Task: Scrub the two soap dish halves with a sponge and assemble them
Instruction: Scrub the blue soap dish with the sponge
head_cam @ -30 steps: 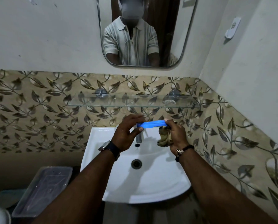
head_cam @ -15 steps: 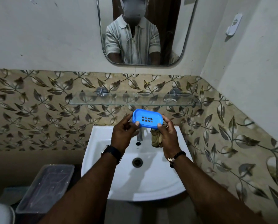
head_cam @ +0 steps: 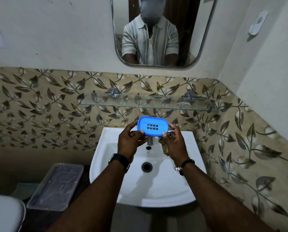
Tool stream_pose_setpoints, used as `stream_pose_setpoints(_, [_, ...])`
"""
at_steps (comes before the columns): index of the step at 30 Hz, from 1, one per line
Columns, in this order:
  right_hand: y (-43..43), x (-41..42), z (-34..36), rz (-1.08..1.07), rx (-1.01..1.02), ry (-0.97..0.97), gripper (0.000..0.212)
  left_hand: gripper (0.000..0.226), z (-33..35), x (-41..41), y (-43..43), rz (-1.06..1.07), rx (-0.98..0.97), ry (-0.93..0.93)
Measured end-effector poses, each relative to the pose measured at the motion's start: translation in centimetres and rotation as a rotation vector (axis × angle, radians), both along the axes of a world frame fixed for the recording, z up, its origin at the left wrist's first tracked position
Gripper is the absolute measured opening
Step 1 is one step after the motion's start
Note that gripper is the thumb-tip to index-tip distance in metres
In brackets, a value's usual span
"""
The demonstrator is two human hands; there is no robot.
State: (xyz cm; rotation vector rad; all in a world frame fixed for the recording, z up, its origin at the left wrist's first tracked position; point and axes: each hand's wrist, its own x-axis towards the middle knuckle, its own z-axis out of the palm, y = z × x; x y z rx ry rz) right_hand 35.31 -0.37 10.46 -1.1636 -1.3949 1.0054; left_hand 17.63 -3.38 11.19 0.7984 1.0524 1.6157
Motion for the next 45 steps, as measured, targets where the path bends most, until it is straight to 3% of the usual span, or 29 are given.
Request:
stream_pose_setpoints(9, [0.6, -3.4, -1.3, -0.056, 0.069, -0.230, 0.025, 0.041, -1.6, -3.3, -2.0, 0.164, -0.027, -0.006])
stream_pose_setpoints(17, [-0.2, -9.7, -3.4, 0.034, -0.055, -0.239, 0.018, 0.040, -3.7, -6.9, -4.1, 0.345, -0.125, 0.047])
stream_pose_setpoints(24, [0.6, -14.5, -5.5, 0.189, -0.276, -0.256, 0.030, 0.035, -6.7, -10.9, -2.9, 0.448, -0.283, 0.174])
stream_pose_setpoints(26, [1.5, -15.5, -6.0, 0.209, -0.335, -0.223, 0.021, 0.031, -7.6, -12.2, -1.6, 0.461, -0.311, 0.201])
stream_pose_setpoints(35, [7.9, -19.2, -8.7, 0.195, -0.449, -0.253, 0.009, 0.027, -10.6, -16.0, 6.7, 0.445, -0.407, 0.665])
stream_pose_setpoints(40, [10.1, -20.2, -10.2, 0.148, -0.479, -0.319, 0.013, 0.031, -12.4, -16.7, 8.7, 0.446, -0.477, 1.020])
stream_pose_setpoints(45, [11.0, -20.7, -11.4, 0.130, -0.413, -0.430, 0.020, 0.034, -14.0, -17.7, 9.3, 0.389, -0.575, 1.193])
